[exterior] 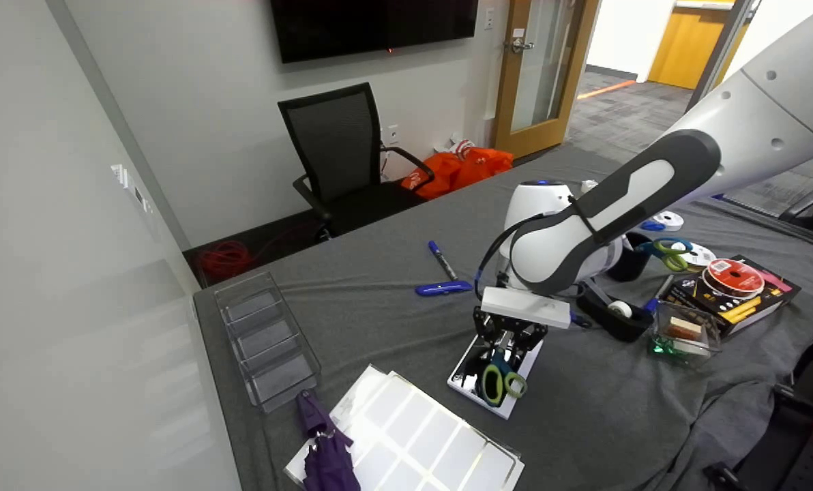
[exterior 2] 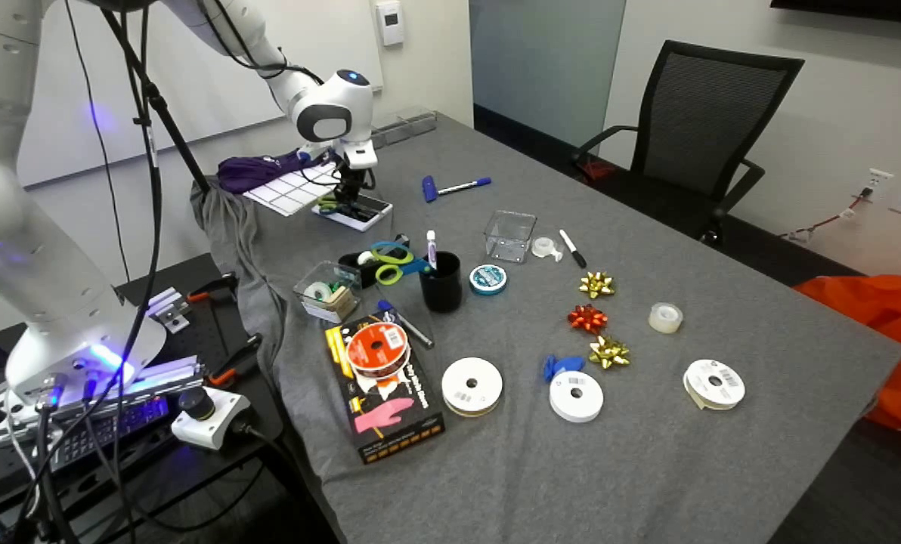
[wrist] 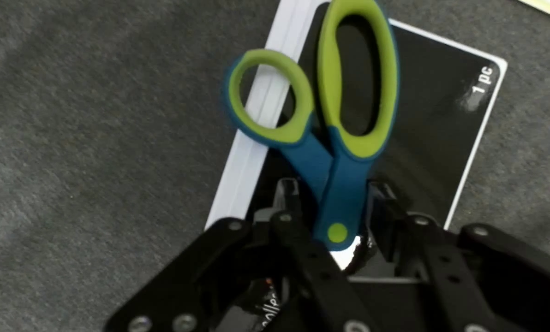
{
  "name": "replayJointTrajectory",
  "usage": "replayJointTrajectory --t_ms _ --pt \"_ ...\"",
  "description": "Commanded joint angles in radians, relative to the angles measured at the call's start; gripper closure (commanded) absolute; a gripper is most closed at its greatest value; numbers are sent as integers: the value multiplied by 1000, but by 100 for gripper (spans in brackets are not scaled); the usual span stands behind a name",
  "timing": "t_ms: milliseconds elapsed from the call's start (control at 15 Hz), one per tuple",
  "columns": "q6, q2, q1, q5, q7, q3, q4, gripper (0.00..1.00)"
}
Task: Move the scissors on the left to the right.
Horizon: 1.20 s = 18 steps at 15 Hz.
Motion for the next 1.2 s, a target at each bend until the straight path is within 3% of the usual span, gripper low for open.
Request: replayJointTrajectory --t_ms 0,67,1133 --pt "17 34 20 12 15 -15 28 89" --pt "15 35 20 11 20 -16 30 95" --pt "-56 -97 -13 40 78 -18 27 93"
